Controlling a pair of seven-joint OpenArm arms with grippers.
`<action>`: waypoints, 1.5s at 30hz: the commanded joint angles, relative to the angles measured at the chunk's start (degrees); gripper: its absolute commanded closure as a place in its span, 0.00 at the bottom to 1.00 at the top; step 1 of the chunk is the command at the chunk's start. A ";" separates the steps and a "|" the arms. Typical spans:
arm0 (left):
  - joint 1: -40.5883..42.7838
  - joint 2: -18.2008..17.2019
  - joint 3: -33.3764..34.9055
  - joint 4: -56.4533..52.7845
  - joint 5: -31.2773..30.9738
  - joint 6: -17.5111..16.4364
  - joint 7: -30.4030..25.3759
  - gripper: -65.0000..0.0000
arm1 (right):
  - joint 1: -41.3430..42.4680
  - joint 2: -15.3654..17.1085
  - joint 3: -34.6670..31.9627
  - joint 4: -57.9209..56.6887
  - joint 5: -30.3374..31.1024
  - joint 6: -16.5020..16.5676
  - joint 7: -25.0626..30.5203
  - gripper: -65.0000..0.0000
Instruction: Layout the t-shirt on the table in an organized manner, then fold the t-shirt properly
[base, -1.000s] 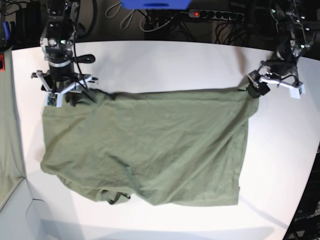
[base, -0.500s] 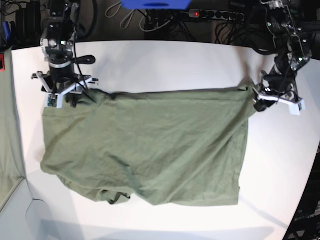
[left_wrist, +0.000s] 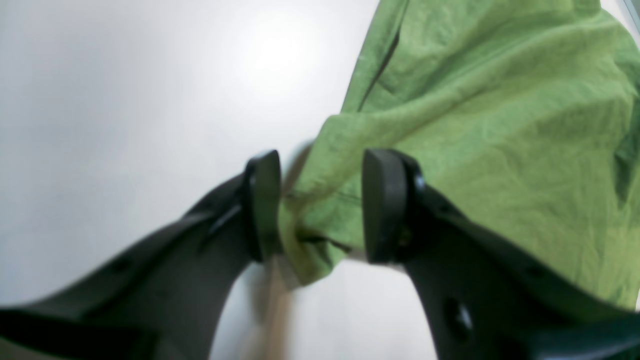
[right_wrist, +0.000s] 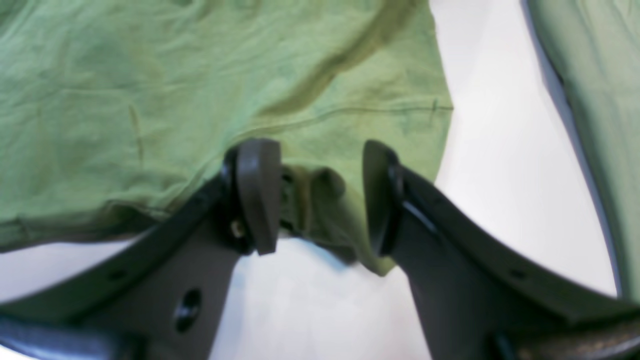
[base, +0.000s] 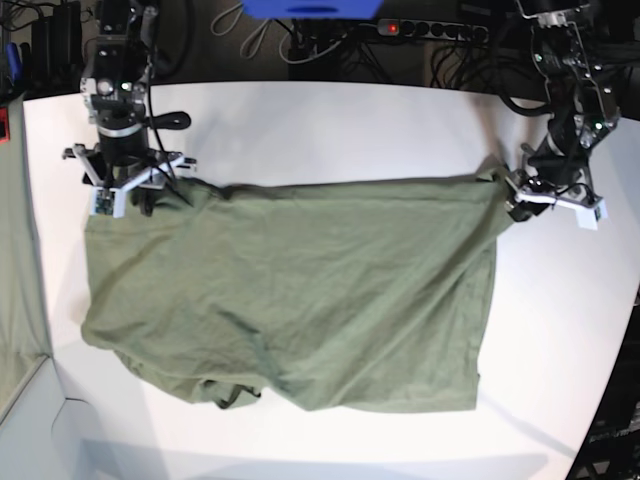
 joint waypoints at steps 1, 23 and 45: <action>-0.45 -0.32 -0.25 0.82 0.69 -0.15 -0.75 0.59 | 0.32 0.37 0.06 0.89 -0.23 0.17 1.50 0.57; -1.68 2.23 -0.16 -2.26 6.50 -0.24 -0.84 0.59 | 0.32 0.37 0.06 0.89 -0.23 0.17 1.41 0.57; -2.91 2.06 4.06 -3.13 6.41 -0.24 -0.92 0.80 | 0.32 0.37 0.23 0.89 -0.23 0.17 1.41 0.57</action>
